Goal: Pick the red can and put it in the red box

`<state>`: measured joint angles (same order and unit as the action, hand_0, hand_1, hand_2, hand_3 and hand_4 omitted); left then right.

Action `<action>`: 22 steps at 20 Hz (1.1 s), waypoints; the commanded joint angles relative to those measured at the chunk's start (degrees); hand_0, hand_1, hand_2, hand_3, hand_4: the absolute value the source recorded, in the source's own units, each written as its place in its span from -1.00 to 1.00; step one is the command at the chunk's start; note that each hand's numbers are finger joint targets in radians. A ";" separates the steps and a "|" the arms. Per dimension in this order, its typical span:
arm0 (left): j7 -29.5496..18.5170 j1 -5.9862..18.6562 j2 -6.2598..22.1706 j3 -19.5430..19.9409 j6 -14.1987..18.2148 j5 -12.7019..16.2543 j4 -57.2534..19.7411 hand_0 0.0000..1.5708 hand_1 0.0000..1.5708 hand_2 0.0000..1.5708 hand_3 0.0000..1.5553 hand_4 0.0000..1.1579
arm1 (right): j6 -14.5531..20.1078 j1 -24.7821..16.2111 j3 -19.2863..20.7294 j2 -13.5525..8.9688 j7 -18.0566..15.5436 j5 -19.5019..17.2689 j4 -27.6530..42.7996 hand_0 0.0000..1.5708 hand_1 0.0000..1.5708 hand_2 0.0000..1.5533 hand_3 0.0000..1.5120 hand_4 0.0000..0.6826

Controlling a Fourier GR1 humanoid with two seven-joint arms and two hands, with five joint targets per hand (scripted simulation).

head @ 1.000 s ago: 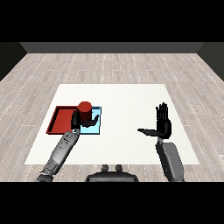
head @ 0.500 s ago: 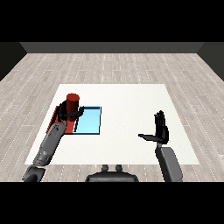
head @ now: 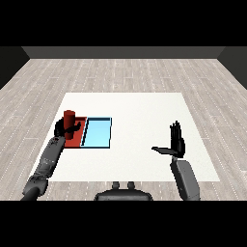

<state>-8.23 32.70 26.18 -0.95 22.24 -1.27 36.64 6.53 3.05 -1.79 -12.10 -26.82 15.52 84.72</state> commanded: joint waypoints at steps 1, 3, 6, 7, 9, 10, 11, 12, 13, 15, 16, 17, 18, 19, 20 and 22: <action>-1.76 4.41 -1.51 1.11 3.84 -2.90 -14.21 0.88 0.88 0.90 0.87 0.76 | -0.85 1.55 1.33 -0.93 -2.44 -0.63 -1.80 -1.00 -1.00 -1.00 -1.00 -1.00; 2.19 6.84 1.43 1.57 2.25 -3.40 -18.67 0.79 0.79 0.80 0.78 0.73 | -0.82 -2.16 0.48 -0.65 -2.92 -0.86 1.94 -1.00 -1.00 -1.00 -1.00 -1.00; 3.44 8.49 -0.04 -0.26 3.28 -6.10 -24.73 -0.58 -0.58 -0.42 -0.58 0.25 | -0.74 -2.22 0.57 -0.78 -4.10 -1.52 2.20 -1.00 -1.00 -1.00 -1.00 -1.00; 0.70 7.42 -0.39 0.69 3.57 -5.61 -26.17 -0.32 -0.32 -0.22 -1.00 0.15 | 1.54 -0.78 -1.05 0.74 -1.73 -2.66 4.20 -1.00 -1.00 -1.00 -1.00 -1.00; 3.41 9.33 -0.26 1.97 5.00 -4.99 -28.61 0.08 0.08 0.01 -1.00 0.22 | 1.60 -0.94 -0.05 -0.21 -1.01 -2.31 5.73 -1.00 -1.00 -1.00 -1.00 -1.00; 4.18 10.27 0.85 1.84 1.75 -5.12 -29.96 0.02 0.02 -0.05 -1.00 0.22 | 1.11 -0.67 0.15 1.04 -3.45 -1.96 3.36 -1.00 -1.00 -1.00 -1.00 -1.00; 3.03 10.03 -0.09 3.03 1.12 -3.92 -30.10 -0.03 -0.03 -0.03 -1.00 0.16 | 1.43 -0.20 -1.21 1.82 -4.65 -3.58 2.16 -1.00 -1.00 -1.00 -1.00 -1.00; 2.61 10.46 -0.23 4.99 0.55 -2.00 -29.72 0.44 0.44 0.39 -1.00 -0.09 | 1.70 0.28 -0.19 1.63 -3.62 -2.63 2.76 -1.00 -1.00 -1.00 -1.00 -1.00; 1.29 8.30 -0.99 1.97 2.38 -5.34 -31.45 0.59 0.59 0.49 -1.00 -0.21 | 0.14 0.34 -0.28 1.54 -5.55 -2.52 0.86 -1.00 -1.00 -1.00 -1.00 -1.00; 0.23 9.19 -0.52 0.30 -3.95 -6.76 -31.54 -0.71 -0.71 -0.43 -1.00 0.18 | -1.21 -1.65 0.09 0.75 -5.20 -1.35 3.23 -1.00 -1.00 -1.00 -1.00 -1.00; 2.95 10.23 0.15 -1.04 -3.77 -8.31 -33.14 -1.00 -1.00 -1.00 -1.00 0.13 | -1.11 -0.48 0.04 0.86 -4.12 -1.16 2.65 -1.00 -1.00 -1.00 -1.00 -1.00; 2.74 9.25 1.01 -2.45 -3.75 -9.89 -33.77 -1.00 -1.00 -1.00 -1.00 0.11 | -0.32 0.45 0.07 0.46 -3.02 -1.85 3.47 -1.00 -1.00 -1.00 -1.00 -1.00; 6.96 12.98 2.72 -4.10 -4.89 -11.67 -34.56 -1.00 -1.00 -1.00 -1.00 -0.45 | -2.15 -1.13 0.64 -0.43 -5.06 -1.40 2.88 -1.00 -1.00 -1.00 -1.00 -1.00; 7.65 12.43 1.97 -3.90 -5.82 -11.53 -35.30 -1.00 -1.00 -1.00 -1.00 -1.00 | -1.37 -0.86 -0.98 1.76 -6.18 -2.29 2.50 -1.00 -1.00 -1.00 -1.00 -1.00; 6.70 11.76 0.68 -3.38 -4.47 -11.10 -35.36 -1.00 -1.00 -1.00 -1.00 -1.00 | -0.99 -1.78 -0.73 1.01 -4.86 -2.42 3.93 -1.00 -1.00 -1.00 -1.00 -1.00; 8.80 12.60 1.04 -4.02 -6.02 -11.85 -35.99 -1.00 -1.00 -1.00 -1.00 -1.00 | -1.77 -1.52 -0.32 1.45 -5.45 -1.43 4.03 -1.00 -1.00 -1.00 -1.00 -1.00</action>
<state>-2.01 44.35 27.36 -3.53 17.87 -11.37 2.51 5.36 1.90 -1.96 -11.17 -31.48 13.85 88.26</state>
